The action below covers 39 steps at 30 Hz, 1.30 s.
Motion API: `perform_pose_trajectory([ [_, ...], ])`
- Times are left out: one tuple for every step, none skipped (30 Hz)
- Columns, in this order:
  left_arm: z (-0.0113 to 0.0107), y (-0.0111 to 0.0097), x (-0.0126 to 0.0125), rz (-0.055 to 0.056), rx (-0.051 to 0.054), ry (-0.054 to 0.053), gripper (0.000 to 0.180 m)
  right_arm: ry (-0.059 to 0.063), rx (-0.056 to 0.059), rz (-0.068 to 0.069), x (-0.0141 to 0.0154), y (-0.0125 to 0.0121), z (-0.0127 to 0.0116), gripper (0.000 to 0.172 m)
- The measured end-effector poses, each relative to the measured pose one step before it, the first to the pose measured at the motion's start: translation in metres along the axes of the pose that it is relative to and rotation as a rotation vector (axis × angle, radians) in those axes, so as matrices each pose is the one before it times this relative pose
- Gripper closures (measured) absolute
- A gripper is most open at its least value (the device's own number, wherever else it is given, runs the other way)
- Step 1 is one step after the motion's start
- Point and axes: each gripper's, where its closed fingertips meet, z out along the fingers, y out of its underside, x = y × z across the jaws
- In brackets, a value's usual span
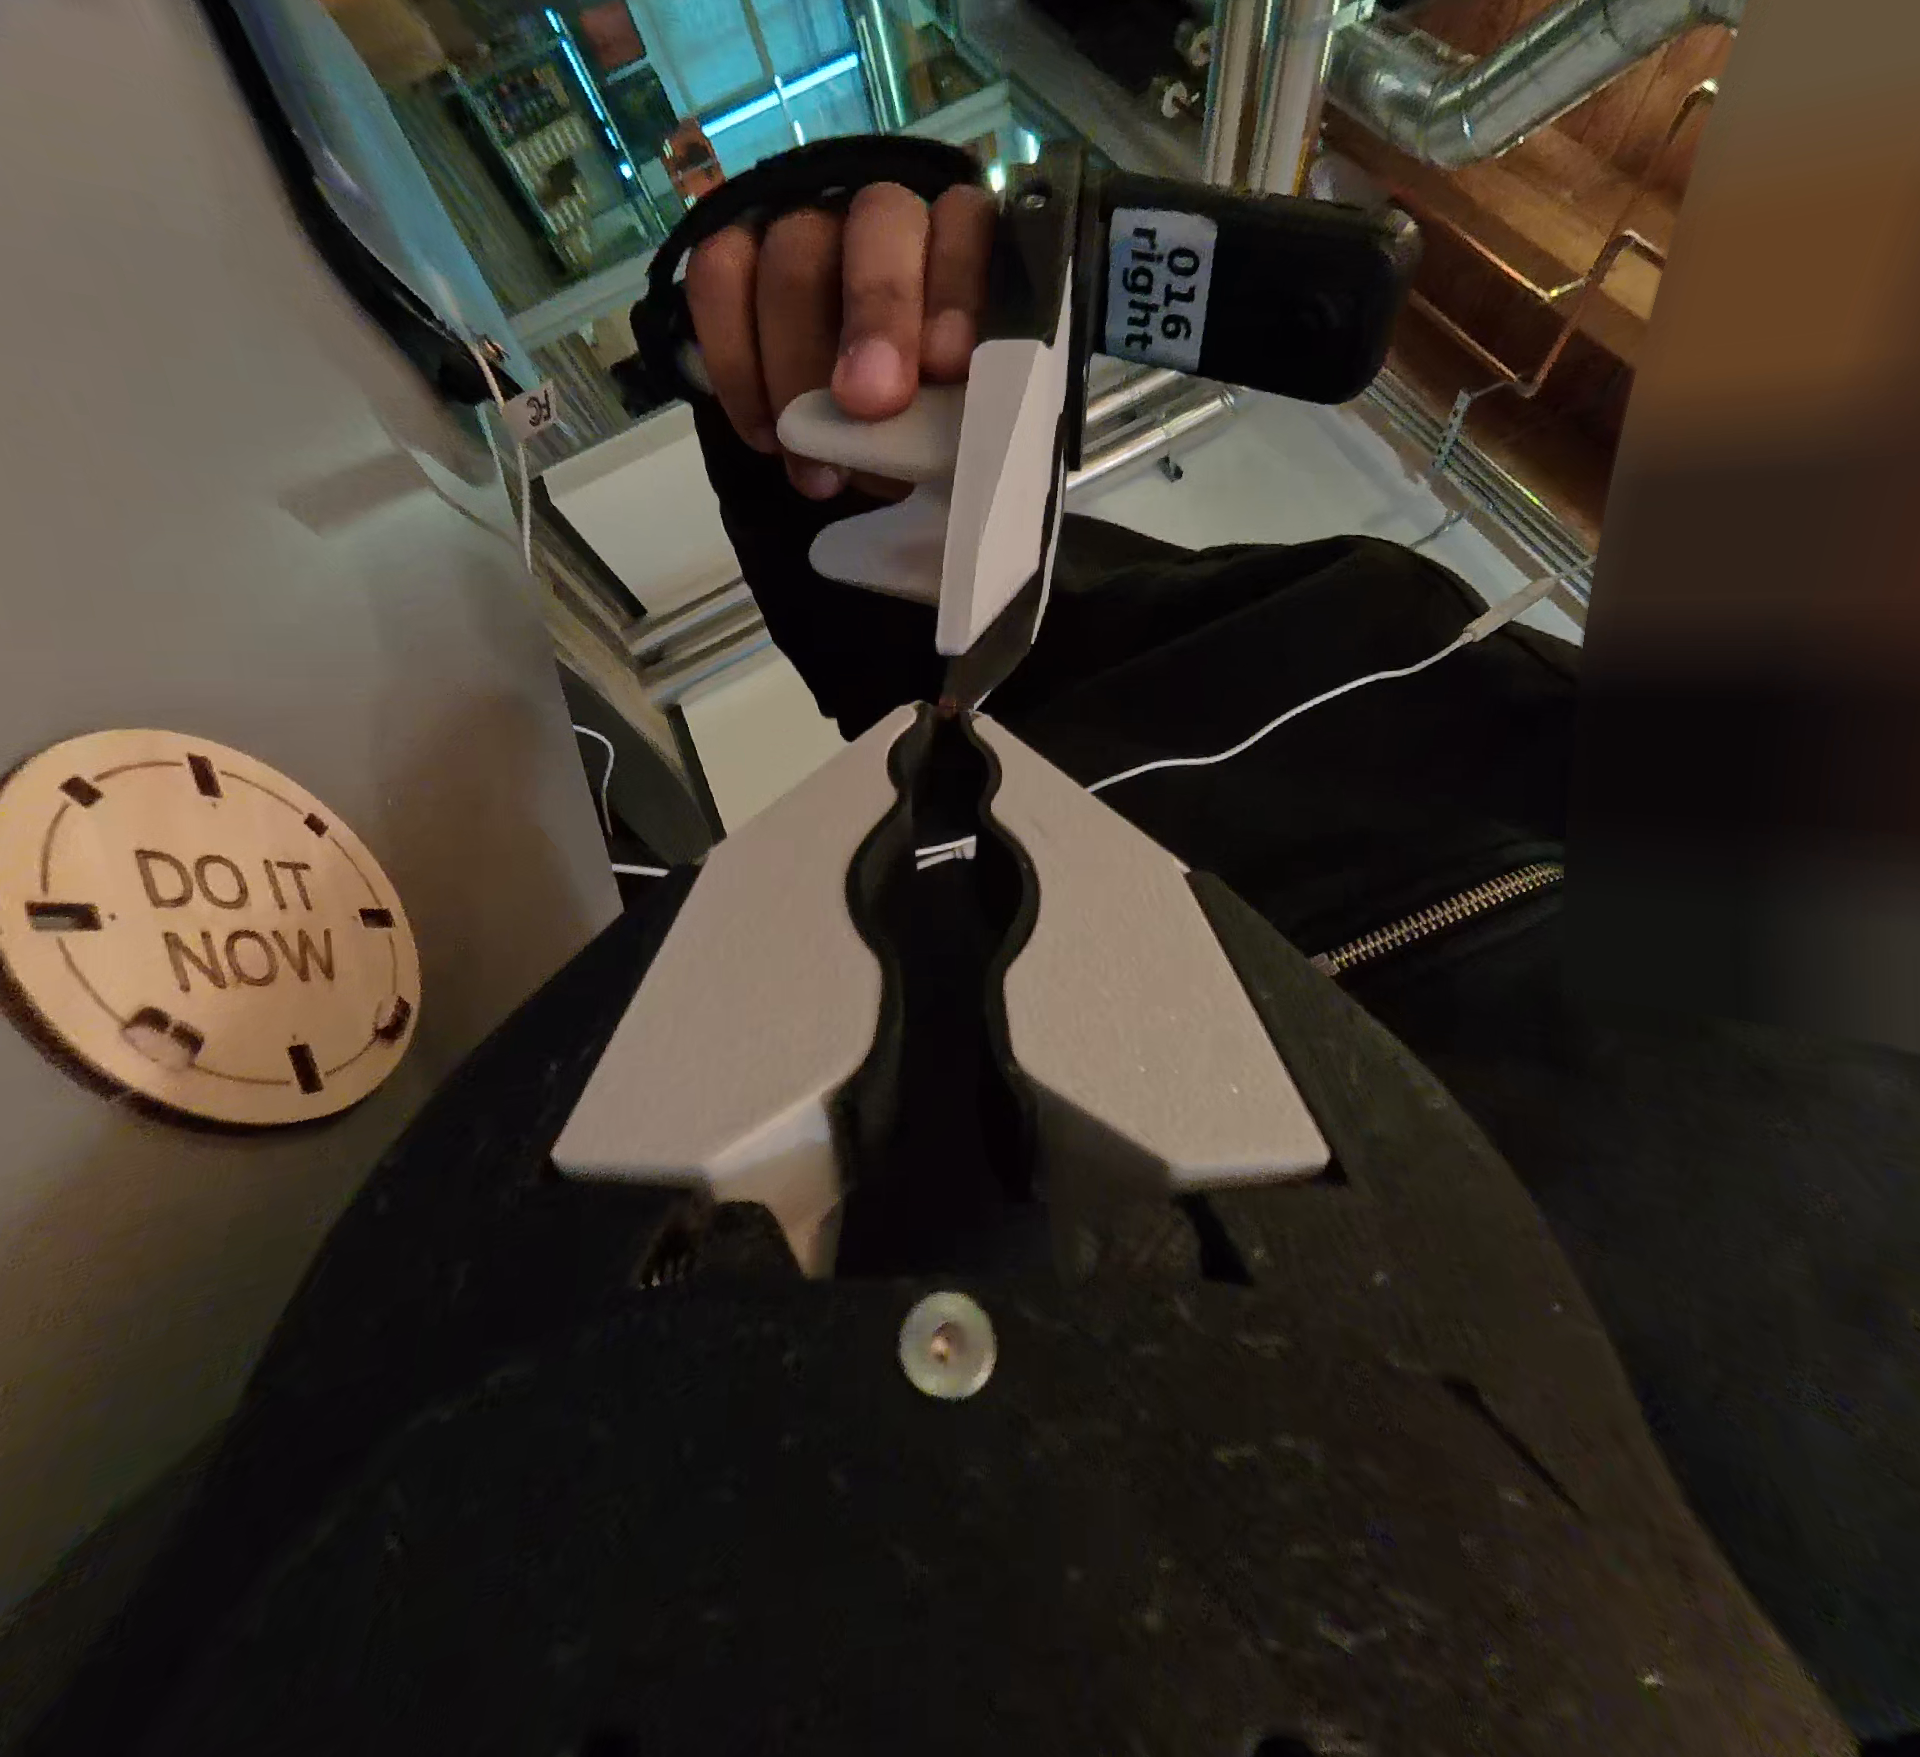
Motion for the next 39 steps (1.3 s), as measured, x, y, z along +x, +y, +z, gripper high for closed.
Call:
perform_pose_trajectory([
  [0.00031,0.00127,0.00065,-0.0003,-0.0084,0.0046,0.18,-0.0124,-0.0054,-0.0152,-0.00171,-0.00048,0.00005,0.163],
  [0.00001,0.0009,0.00045,-0.0012,-0.0056,0.004,0.18,-0.0165,-0.0051,-0.0145,-0.00221,-0.00056,0.00016,0.161],
  [-0.00008,0.00045,0.00045,-0.0002,-0.0025,0.0038,0.18,-0.0215,-0.0045,-0.011,-0.00291,-0.00071,0.00037,0.159],
  [-0.0003,0.0001,0.00036,0.0004,-0.0016,0.0035,0.18,-0.0187,-0.0042,-0.0071,-0.00246,-0.00071,0.00062,0.157],
  [-0.00034,0.00011,0.00026,0.0021,-0.0017,0.0004,0.18,-0.0096,-0.005,-0.0062,-0.00092,-0.00058,0.00065,0.156],
  [-0.00014,0.00045,0.0007,0.0035,-0.0056,0.001,0.18,-0.0059,-0.0057,-0.0068,-0.00028,-0.0003,0.0007,0.156],
  [0.00022,0.00088,0.00153,0.0042,-0.0086,0.0054,0.18,-0.0084,-0.0048,-0.0057,-0.00074,-0.00027,0.00087,0.156],
  [0.00052,0.00138,0.00181,0.0033,-0.0114,0.007,0.18,-0.008,-0.0035,-0.0041,-0.00081,-0.00041,0.00087,0.157],
  [0.00061,0.0016,0.00082,0.0017,-0.0121,0.0014,0.18,-0.0061,-0.0009,-0.0048,-0.00063,-0.00064,0.00081,0.159],
  [0.00063,0.00153,0.00055,0.0012,-0.0114,-0.0002,0.18,-0.0081,0.002,-0.0057,-0.00109,-0.00106,0.00059,0.162],
  [0.00048,0.00113,0.00104,-0.0001,-0.0083,0.005,0.18,-0.0095,0.0039,-0.0031,-0.00139,-0.0013,0.00035,0.164],
  [-0.00017,0.0005,0.00127,-0.0022,-0.003,0.0078,0.18,-0.0049,0.0042,-0.0003,-0.00059,-0.0012,0.00013,0.165],
  [-0.00052,0.00003,0.00065,-0.0041,-0.0003,0.0048,0.18,-0.0011,0.0017,0.0002,0.00003,-0.00055,0.00011,0.165],
  [-0.00055,0.00019,-0.00009,-0.0031,-0.0011,0.0014,0.18,-0.0016,-0.0017,0.0004,-0.00003,0.00001,0.00028,0.165],
  [-0.00029,0.00051,-0.00043,-0.0018,-0.0025,-0.0015,0.18,-0.0034,-0.0028,0.0005,-0.00039,0.00024,0.00041,0.165],
  [-0.00011,0.00069,-0.0002,-0.0032,-0.0045,0.0013,0.18,-0.005,-0.0012,0.0004,-0.00073,0.00004,0.00045,0.165],
  [0.00008,0.00092,0.0002,-0.0027,-0.0053,0.0046,0.18,-0.0042,0.0004,0.0007,-0.00052,-0.00037,0.00016,0.166],
  [-0.00006,0.00028,0.00049,-0.0029,-0.0008,0.0064,0.18,-0.002,0.0006,0.0011,-0.00013,-0.00048,-0.00003,0.166],
  [-0.00029,-0.00027,0.0004,-0.0044,0.0027,0.0065,0.18,0.0012,0.0001,0.0025,0.00049,-0.00038,-0.00037,0.167],
  [-0.00049,-0.00106,0.00059,-0.0041,0.0071,0.0057,0.18,0.0022,0.0005,0.0054,0.00091,-0.00025,-0.00026,0.167],
  [-0.00037,-0.00077,0.00044,0.0007,0.0055,0.0025,0.18,0.0011,0.0018,0.0093,0.00093,-0.00021,-0.00017,0.167],
  [-0.00065,-0.00097,0.00029,0.0035,0.0063,-0.0011,0.18,0.0048,0.0027,0.013,0.00162,-0.00008,-0.00019,0.167],
  [-0.00134,-0.00216,0.00035,0.0048,0.0139,-0.0036,0.18,0.0089,0.0057,0.0143,0.00216,-0.00041,-0.00028,0.167],
  [-0.00173,-0.00203,0.00088,0.0071,0.013,-0.002,0.18,0.0094,0.0099,0.0124,0.00195,-0.00081,-0.00044,0.167],
  [-0.00166,-0.00113,0.00092,0.0056,0.0073,-0.0017,0.18,0.0092,0.0072,0.0125,0.00203,-0.00029,-0.0003,0.167],
  [-0.00156,-0.00112,-0.00013,0.0042,0.0083,-0.0079,0.18,0.0064,0.003,0.0127,0.00158,0.00025,0.0,0.167],
  [-0.00127,-0.0005,-0.00023,0.0048,0.0055,-0.0077,0.18,0.0045,0.0033,0.0099,0.00095,0.0,0.00016,0.167],
  [-0.001,-0.00023,0.0004,0.001,0.0044,-0.0012,0.18,0.0059,0.0036,0.0076,0.00086,-0.00026,0.0004,0.167],
  [-0.00099,-0.00065,0.00083,-0.0008,0.0066,0.0026,0.18,0.0042,0.002,0.007,0.00063,-0.0003,0.0005,0.167],
  [-0.00105,-0.00037,0.00071,0.0013,0.0052,0.0026,0.18,0.0036,-0.0007,0.0063,0.00054,-0.0001,0.00057,0.167],
  [-0.00096,-0.00064,0.00066,-0.0001,0.0067,0.0032,0.178,0.0062,-0.0026,0.0048,0.00099,-0.00016,0.00059,0.167],
  [-0.00092,-0.00059,0.00067,-0.0007,0.0064,0.0039,0.177,0.0043,-0.0029,0.004,0.00075,-0.00008,0.00049,0.167],
  [-0.00091,-0.00038,0.00088,0.0009,0.0039,0.0046,0.177,0.0013,-0.0016,0.0043,0.00023,-0.00037,0.00053,0.167],
  [-0.00064,-0.00032,0.00022,0.0001,0.0028,0.0008,0.177,0.0046,-0.0017,0.0035,0.00064,-0.00037,0.00053,0.167],
  [-0.00064,-0.0007,-0.00045,0.0012,0.0044,-0.0058,0.176,0.0076,-0.0054,0.0025,0.00121,0.00021,0.00018,0.167],
  [-0.00085,-0.00098,-0.00096,0.0044,0.0052,-0.0114,0.175,0.0094,-0.0096,0.0043,0.0017,0.001,-0.00017,0.167],
  [-0.00124,-0.00121,-0.00192,0.0087,0.0061,-0.0218,0.174,0.0177,-0.0136,0.0087,0.00327,0.00192,-0.00068,0.167],
  [-0.00188,-0.00167,-0.00448,0.0188,0.0086,-0.0461,0.174,0.0233,-0.018,0.0133,0.00461,0.00323,-0.0011,0.168],
  [-0.00247,-0.00203,-0.00649,0.0361,0.0082,-0.0679,0.175,0.0263,-0.0222,0.0185,0.00575,0.0046,-0.00138,0.167],
])
